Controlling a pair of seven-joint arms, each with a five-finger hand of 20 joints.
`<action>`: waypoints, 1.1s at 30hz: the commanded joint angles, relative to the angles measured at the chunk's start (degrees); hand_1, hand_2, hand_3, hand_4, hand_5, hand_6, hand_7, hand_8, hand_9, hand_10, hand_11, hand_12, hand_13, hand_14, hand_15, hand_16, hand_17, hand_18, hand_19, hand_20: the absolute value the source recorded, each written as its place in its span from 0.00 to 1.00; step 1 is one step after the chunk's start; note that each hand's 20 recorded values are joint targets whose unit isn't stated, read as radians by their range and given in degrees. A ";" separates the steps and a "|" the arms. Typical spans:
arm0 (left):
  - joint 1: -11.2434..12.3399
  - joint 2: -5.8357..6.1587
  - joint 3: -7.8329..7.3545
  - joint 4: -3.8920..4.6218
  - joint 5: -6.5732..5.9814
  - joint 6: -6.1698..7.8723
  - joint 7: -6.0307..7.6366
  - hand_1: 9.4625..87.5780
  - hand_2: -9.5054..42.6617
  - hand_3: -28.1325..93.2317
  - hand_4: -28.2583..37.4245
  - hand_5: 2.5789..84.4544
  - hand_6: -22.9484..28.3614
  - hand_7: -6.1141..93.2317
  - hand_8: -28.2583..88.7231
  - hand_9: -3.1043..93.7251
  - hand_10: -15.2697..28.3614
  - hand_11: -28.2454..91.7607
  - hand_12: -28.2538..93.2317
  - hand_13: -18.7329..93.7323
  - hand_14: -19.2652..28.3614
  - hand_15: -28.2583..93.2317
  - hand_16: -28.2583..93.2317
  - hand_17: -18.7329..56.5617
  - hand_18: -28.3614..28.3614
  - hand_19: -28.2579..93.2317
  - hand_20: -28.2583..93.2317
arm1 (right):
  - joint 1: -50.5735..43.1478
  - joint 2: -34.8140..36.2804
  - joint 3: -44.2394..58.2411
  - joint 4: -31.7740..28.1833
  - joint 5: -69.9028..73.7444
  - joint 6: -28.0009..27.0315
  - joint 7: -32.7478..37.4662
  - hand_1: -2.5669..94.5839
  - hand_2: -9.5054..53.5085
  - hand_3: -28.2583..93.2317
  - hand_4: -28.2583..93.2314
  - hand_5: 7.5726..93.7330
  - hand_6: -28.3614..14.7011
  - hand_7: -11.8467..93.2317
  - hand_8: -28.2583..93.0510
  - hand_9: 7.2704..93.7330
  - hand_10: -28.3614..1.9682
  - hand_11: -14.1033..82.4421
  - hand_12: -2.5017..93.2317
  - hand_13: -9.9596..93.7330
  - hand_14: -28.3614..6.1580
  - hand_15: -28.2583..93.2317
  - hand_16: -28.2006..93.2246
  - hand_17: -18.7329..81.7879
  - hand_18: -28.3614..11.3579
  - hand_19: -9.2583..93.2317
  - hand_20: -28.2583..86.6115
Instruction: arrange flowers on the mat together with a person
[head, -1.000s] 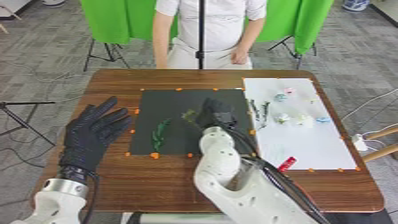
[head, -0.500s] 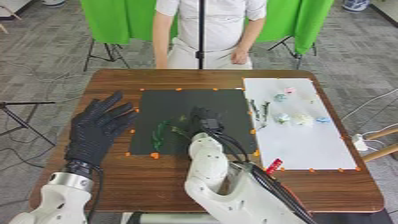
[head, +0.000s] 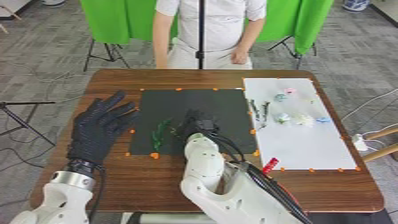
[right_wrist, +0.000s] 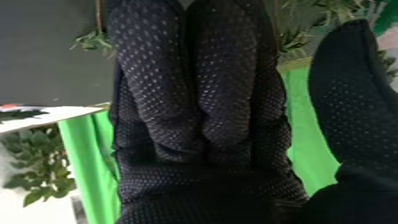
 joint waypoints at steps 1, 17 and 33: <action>1.06 0.28 0.30 0.17 -0.13 0.53 0.11 0.15 0.44 0.84 0.00 0.41 0.69 0.12 0.18 0.40 0.91 0.44 0.30 0.40 1.00 0.63 0.13 0.14 0.95 0.70 0.22 | 1.24 0.97 -1.90 -1.58 -2.76 8.01 -0.56 0.38 0.02 0.82 0.00 0.95 0.64 0.24 0.13 1.00 0.56 0.51 0.17 0.97 0.54 0.59 0.38 0.46 0.21 0.91 0.13; 7.77 0.02 -2.47 -2.12 -0.26 2.22 1.56 0.15 0.44 0.84 0.00 0.41 0.69 0.12 0.18 0.40 0.90 0.44 0.30 0.40 1.00 0.63 0.13 0.14 0.96 0.71 0.23 | -0.46 6.07 0.44 -12.57 -0.26 15.50 -3.71 0.37 0.04 0.82 0.00 0.93 0.63 0.24 0.13 1.00 0.53 0.48 0.18 0.94 0.52 0.58 0.39 0.45 0.21 0.90 0.14; 13.68 1.90 -1.54 -1.46 2.74 5.89 11.60 0.12 0.44 0.84 0.00 0.38 0.65 0.13 0.18 0.39 0.89 0.44 0.30 0.40 1.00 0.63 0.13 0.13 0.94 0.69 0.22 | -34.20 15.61 37.78 -29.70 72.50 11.07 -39.92 0.23 0.27 0.89 0.00 0.58 0.52 0.22 0.13 0.63 0.27 0.31 0.15 0.62 0.21 0.56 0.32 0.29 0.21 0.66 0.32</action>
